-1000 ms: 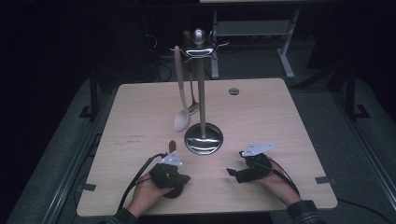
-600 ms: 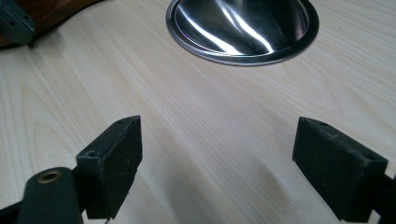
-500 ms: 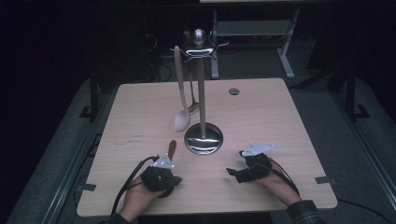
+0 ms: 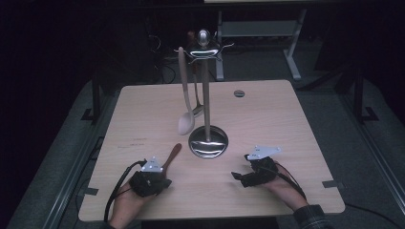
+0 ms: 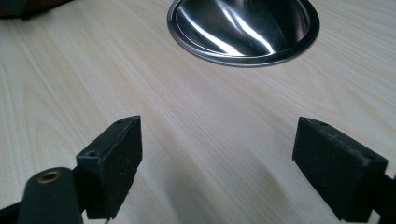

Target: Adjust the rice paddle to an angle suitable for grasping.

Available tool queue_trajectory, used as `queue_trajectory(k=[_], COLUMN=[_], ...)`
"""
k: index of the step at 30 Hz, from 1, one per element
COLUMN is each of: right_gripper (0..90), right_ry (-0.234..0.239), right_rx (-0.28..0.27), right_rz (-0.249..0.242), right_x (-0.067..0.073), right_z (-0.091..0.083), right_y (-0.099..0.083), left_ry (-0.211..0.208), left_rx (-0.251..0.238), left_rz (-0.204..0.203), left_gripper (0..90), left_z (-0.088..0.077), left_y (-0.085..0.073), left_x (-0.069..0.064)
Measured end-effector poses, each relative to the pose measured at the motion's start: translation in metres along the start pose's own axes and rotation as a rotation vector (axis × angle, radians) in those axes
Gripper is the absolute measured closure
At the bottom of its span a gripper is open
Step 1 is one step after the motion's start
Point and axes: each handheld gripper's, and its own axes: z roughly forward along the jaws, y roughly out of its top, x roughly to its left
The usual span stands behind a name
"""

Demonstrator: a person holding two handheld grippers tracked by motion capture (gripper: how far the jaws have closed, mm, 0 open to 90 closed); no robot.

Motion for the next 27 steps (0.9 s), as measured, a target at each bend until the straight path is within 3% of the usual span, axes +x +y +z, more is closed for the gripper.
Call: queue_trajectory(k=[12, 16, 20, 24, 27], right_gripper=[15.7, 15.6, 15.6, 15.6, 15.6], right_ry=[0.000, 0.001, 0.002, 0.000, 0.002], right_rx=[0.003, 0.003, 0.004, 0.002, 0.003], right_rz=[0.000, -0.001, -0.005, -0.001, -0.004], right_x=[0.000, 0.000, 0.000, 0.000, 0.000], right_z=[0.000, 0.001, 0.001, 0.001, 0.001], right_y=[0.000, 0.000, 0.000, 0.000, 0.000], left_ry=[0.067, 0.072, 0.044, 0.025, 0.011], left_rx=[-0.020, -0.022, -0.006, 0.002, 0.017], left_rz=[-0.072, -0.076, -0.066, -0.059, -0.074], left_gripper=[89.9, 89.9, 89.6, 81.8, 73.1], left_z=[-0.021, -0.023, -0.022, -0.023, -0.026], left_y=[-0.017, -0.018, -0.015, -0.007, 0.004], left_x=[0.021, 0.024, 0.022, 0.020, 0.026])
